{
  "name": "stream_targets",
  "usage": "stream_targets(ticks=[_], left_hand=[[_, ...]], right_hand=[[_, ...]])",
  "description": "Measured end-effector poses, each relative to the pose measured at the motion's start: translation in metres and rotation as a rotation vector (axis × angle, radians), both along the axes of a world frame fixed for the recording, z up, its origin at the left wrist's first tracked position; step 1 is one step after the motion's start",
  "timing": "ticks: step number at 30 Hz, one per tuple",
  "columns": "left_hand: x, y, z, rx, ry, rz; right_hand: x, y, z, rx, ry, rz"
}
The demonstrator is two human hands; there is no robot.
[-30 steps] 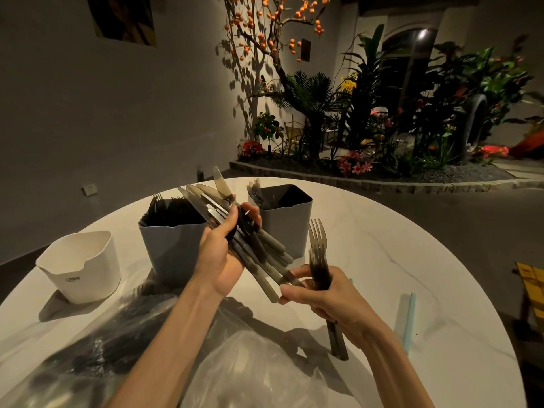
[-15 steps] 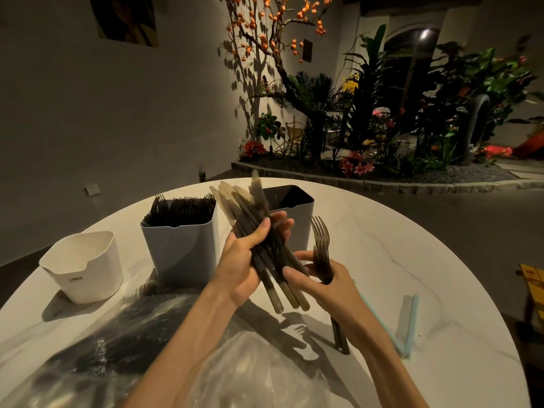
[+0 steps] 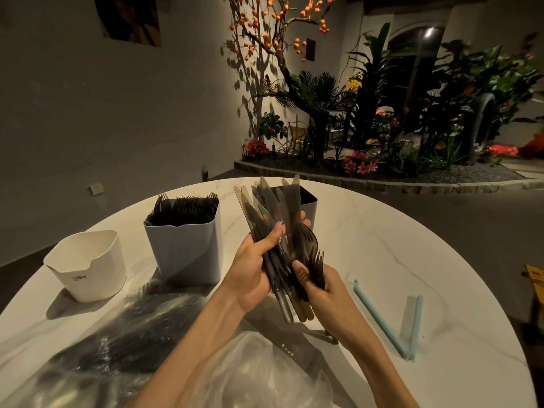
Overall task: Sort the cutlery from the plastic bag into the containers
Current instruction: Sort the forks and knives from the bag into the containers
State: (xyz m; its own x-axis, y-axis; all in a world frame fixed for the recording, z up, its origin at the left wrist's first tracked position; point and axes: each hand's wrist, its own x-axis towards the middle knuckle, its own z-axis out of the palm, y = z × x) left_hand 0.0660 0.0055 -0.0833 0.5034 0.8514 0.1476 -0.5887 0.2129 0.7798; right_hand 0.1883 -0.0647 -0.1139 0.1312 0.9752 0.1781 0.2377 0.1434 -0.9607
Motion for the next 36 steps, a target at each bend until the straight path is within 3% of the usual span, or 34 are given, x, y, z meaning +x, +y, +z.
stream_targets(ticks=[20,28,31,36], left_hand=[[0.005,0.001,-0.005,0.125,0.043,0.112],[0.003,0.009,-0.008,0.112,0.183,0.215],[-0.004,0.013,-0.003,0.152,0.135,0.27],[-0.001,0.007,-0.013,0.35,0.316,0.428]], right_hand=[[-0.004,0.005,-0.01,0.05,0.028,0.158],[-0.002,0.007,-0.01,0.117,-0.053,0.027],[-0.001,0.008,-0.004,0.154,0.062,-0.163],[0.009,0.006,0.004,0.134,0.436,-0.261]])
